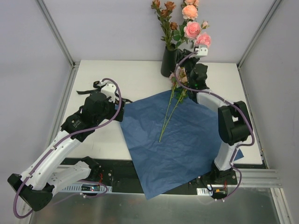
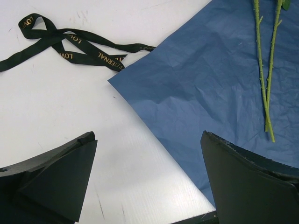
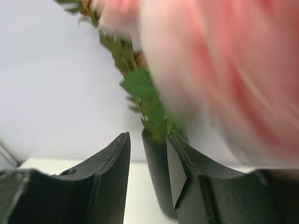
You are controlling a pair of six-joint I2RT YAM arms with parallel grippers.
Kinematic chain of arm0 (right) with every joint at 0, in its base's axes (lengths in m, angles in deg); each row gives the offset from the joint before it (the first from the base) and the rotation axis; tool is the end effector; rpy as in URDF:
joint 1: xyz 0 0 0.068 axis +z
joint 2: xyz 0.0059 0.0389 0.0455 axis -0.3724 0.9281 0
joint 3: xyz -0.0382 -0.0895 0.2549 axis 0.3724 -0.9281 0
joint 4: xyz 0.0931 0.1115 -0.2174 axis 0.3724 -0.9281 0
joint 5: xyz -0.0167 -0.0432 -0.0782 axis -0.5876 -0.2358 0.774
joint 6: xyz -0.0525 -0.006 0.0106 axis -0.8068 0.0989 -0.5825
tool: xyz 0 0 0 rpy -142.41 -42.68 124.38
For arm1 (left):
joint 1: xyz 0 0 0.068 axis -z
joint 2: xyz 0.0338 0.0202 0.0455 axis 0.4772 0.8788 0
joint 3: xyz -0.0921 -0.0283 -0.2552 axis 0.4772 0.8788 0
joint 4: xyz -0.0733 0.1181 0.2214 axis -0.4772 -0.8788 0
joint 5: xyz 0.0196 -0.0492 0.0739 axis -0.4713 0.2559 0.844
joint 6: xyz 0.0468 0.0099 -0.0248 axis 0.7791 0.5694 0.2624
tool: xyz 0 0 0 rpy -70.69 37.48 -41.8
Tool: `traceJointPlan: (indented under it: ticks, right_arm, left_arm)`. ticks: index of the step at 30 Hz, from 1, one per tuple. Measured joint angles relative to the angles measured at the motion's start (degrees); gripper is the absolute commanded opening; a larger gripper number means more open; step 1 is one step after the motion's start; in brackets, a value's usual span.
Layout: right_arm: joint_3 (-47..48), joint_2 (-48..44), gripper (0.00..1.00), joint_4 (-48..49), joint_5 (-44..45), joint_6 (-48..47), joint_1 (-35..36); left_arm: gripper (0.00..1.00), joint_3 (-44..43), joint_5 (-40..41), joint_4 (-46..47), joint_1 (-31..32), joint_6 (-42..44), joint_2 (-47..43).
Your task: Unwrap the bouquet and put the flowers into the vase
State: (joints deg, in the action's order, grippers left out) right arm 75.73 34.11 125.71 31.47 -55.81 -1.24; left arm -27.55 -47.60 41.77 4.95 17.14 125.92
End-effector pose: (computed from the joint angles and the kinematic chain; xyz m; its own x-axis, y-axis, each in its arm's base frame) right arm 0.4170 0.1514 0.3345 0.4360 0.0805 -0.8963 -0.1927 0.9812 -0.0056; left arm 0.1619 -0.0973 0.3607 -0.3707 0.1478 -0.9169 0.3346 0.9422 0.0166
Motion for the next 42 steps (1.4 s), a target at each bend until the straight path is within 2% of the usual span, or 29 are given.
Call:
traceJointPlan:
  ticks: [4,7,12,17,20,24,30,42]
  right_arm:
    - [-11.4,-7.5,0.43,-3.2,1.9,3.4,1.1]
    - [-16.6,-12.1,0.43,-10.6,3.8,6.8,2.2]
    - [-19.6,-20.9,0.42,-26.6,5.4,16.1,4.8]
    - [-20.2,-29.9,0.43,-41.4,5.8,29.3,6.5]
    - [-21.2,-32.2,0.42,-48.0,6.0,37.4,6.5]
    - [-24.0,-31.8,0.41,-55.2,5.7,47.2,6.5]
    - [-25.9,-29.1,0.42,-60.7,6.5,56.0,6.5]
    - [-27.0,-19.7,0.40,-55.9,5.7,55.5,6.2]
  left_arm:
    - [0.99,0.0,0.0,0.0,0.0,0.0,0.0]
    - [0.99,0.0,0.0,0.0,0.0,0.0,0.2]
    - [0.99,0.0,0.0,0.0,0.0,0.0,0.7]
    - [0.99,0.0,0.5,0.0,0.0,0.0,0.9]
    - [0.99,0.0,0.5,0.0,0.0,0.0,1.4]
    - [0.99,0.0,1.0,0.0,0.0,0.0,1.4]
    - [0.99,0.0,1.1,0.0,0.3,0.0,1.4]
    - [0.99,0.0,0.9,0.0,0.4,0.0,1.3]
